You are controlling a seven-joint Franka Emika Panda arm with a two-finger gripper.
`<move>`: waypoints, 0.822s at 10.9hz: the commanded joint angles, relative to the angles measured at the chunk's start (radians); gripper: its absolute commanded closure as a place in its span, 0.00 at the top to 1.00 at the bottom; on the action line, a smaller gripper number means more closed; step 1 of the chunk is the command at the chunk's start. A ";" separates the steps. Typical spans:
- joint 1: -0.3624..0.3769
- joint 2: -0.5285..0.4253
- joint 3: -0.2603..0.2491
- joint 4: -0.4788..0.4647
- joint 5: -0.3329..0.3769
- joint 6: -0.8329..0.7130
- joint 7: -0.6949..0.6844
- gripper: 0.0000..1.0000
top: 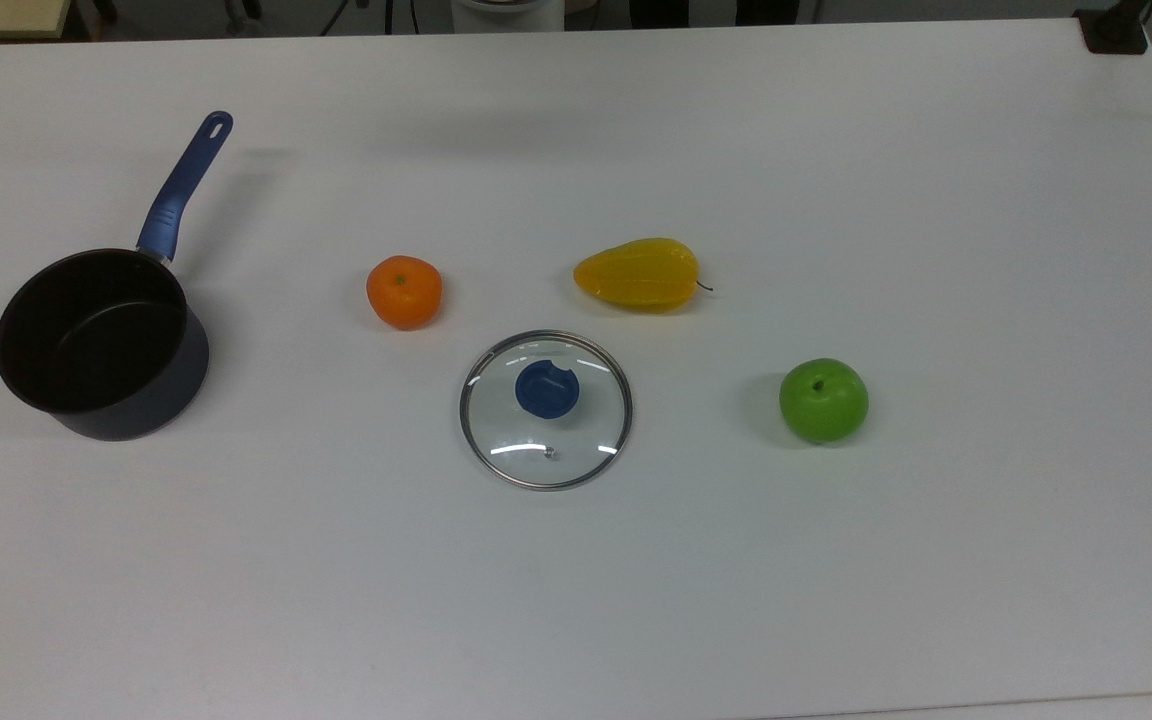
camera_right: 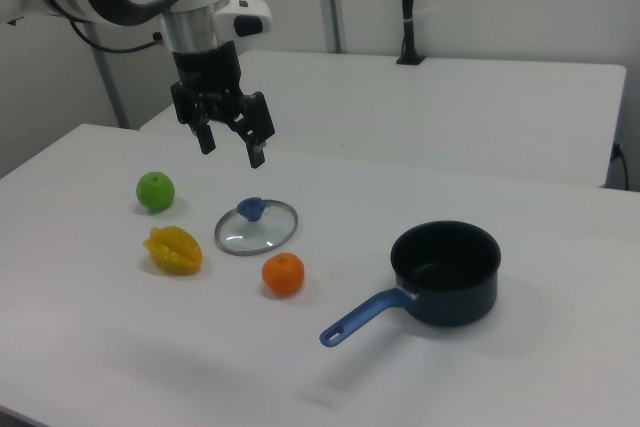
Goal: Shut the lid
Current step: 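Move the gripper down toward the blue knob of the glass lid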
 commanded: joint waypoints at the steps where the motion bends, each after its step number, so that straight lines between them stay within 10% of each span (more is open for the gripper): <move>1: 0.002 0.000 -0.001 -0.003 0.020 -0.020 -0.023 1.00; 9: 0.044 0.109 0.011 -0.004 0.112 0.243 -0.019 1.00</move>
